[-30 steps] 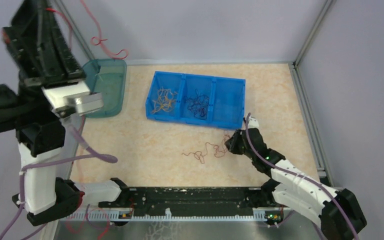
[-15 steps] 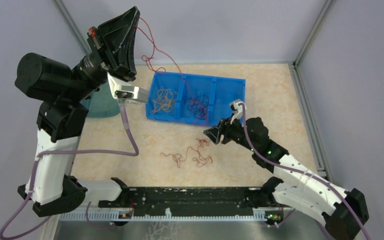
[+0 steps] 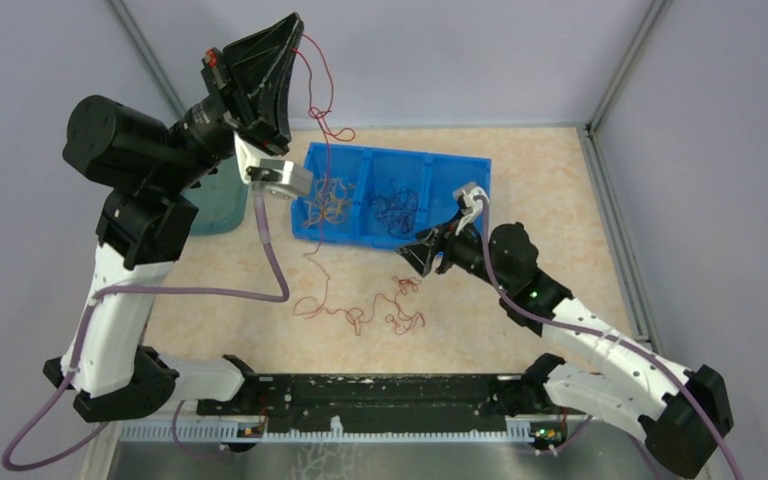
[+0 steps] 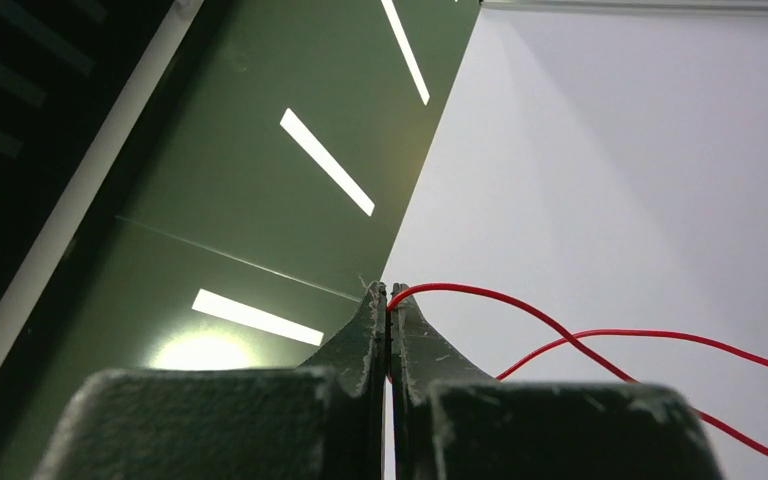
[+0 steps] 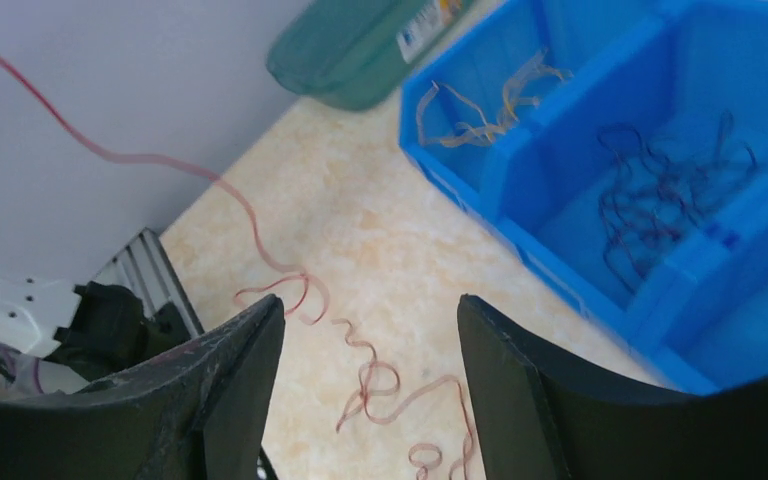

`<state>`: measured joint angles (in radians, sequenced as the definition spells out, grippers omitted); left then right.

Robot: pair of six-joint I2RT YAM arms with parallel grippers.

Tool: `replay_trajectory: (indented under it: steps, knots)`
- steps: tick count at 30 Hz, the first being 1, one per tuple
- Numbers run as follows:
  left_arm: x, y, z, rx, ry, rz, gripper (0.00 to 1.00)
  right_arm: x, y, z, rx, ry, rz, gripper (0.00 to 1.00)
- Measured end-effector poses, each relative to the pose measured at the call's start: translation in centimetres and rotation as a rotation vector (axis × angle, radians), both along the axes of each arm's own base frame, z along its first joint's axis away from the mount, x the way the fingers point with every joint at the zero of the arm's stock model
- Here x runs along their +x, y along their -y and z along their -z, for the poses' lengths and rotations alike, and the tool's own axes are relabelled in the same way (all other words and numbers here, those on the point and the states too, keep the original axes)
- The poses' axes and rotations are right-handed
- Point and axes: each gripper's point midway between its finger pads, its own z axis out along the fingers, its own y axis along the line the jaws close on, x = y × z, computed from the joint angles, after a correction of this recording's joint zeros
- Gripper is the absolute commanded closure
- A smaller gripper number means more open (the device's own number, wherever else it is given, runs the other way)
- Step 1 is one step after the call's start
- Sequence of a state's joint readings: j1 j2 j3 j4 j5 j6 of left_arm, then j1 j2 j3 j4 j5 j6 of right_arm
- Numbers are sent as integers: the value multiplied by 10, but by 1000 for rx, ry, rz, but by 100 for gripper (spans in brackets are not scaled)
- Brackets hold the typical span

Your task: Untangle the cables

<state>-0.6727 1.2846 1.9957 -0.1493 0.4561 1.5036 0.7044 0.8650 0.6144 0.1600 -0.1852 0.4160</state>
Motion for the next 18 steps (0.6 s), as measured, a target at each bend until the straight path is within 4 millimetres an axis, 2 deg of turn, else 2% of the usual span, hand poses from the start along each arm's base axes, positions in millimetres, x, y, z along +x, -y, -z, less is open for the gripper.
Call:
replay_trajectory:
  steps: [5, 11, 13, 16, 18]
  knots:
    - [10, 8, 6, -5, -43, 19, 100, -5, -26, -46, 79, 134, -141, 32]
    - [9, 11, 6, -10, -52, 32, 100, -35, -67, -110, 178, 296, -355, 37]
    - [9, 11, 6, -10, -51, 33, 100, -44, -79, -123, 209, 330, -418, 40]
    - [8, 11, 6, -11, -51, 35, 100, -48, -89, -128, 234, 339, -469, 49]
    - [8, 11, 6, -11, -51, 36, 100, -47, -95, -127, 242, 329, -487, 64]
